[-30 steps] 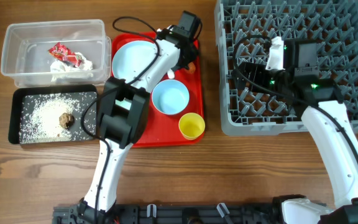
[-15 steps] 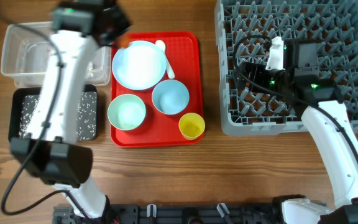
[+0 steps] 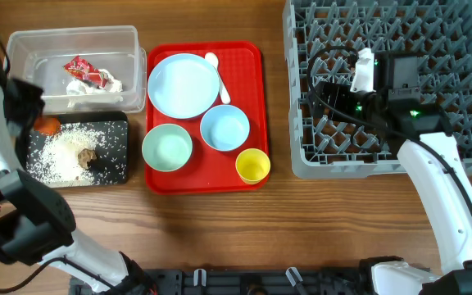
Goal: Sort waste into correct bins and load items into the dishwasher rack
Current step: 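Grasp the orange carrot with the left gripper and drop it on the black tray, then grasp the yellow cup with the left gripper and lift it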
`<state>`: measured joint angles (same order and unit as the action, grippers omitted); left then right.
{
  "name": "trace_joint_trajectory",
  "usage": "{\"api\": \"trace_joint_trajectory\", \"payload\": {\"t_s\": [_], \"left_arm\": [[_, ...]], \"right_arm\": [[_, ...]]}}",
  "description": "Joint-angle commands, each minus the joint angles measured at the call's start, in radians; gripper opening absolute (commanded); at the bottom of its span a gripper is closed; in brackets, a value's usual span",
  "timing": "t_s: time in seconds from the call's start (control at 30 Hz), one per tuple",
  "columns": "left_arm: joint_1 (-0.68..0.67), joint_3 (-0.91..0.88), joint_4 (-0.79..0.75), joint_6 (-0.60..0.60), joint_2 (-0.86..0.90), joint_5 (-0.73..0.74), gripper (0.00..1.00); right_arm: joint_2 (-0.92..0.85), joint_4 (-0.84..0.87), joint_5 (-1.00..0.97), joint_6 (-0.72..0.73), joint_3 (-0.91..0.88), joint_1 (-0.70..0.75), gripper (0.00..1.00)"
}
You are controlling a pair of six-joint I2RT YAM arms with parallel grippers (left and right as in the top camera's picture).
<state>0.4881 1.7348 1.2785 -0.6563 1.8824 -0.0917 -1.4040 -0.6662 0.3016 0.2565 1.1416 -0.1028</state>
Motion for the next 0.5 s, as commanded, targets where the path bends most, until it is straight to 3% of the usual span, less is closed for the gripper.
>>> {"api": "trace_joint_trajectory", "payload": {"t_s": [0.0, 0.17, 0.27, 0.33, 0.37, 0.47], "left_arm": [[0.040, -0.201, -0.101, -0.013, -0.021, 0.101, 0.20], [0.040, -0.460, -0.369, -0.055, -0.021, 0.165, 0.23], [0.040, -0.498, -0.412, -0.054, -0.021, 0.181, 0.30], [0.040, -0.498, -0.412, -0.054, -0.021, 0.181, 0.43], [0.040, -0.498, -0.418, -0.054, -0.022, 0.182, 0.60], [0.040, -0.496, -0.433, 0.029, -0.028, 0.267, 0.73]], "right_arm": [[0.003, 0.003, -0.017, -0.011, 0.016, 0.002, 1.00], [0.003, 0.003, -0.017, -0.010, 0.016, 0.002, 1.00], [0.003, -0.007, -0.018, -0.015, 0.016, 0.002, 1.00], [0.003, -0.016, -0.018, -0.021, 0.016, 0.002, 0.99], [0.003, -0.016, -0.018, -0.021, 0.016, 0.002, 1.00], [0.003, -0.007, -0.017, -0.019, 0.016, 0.002, 1.00]]}}
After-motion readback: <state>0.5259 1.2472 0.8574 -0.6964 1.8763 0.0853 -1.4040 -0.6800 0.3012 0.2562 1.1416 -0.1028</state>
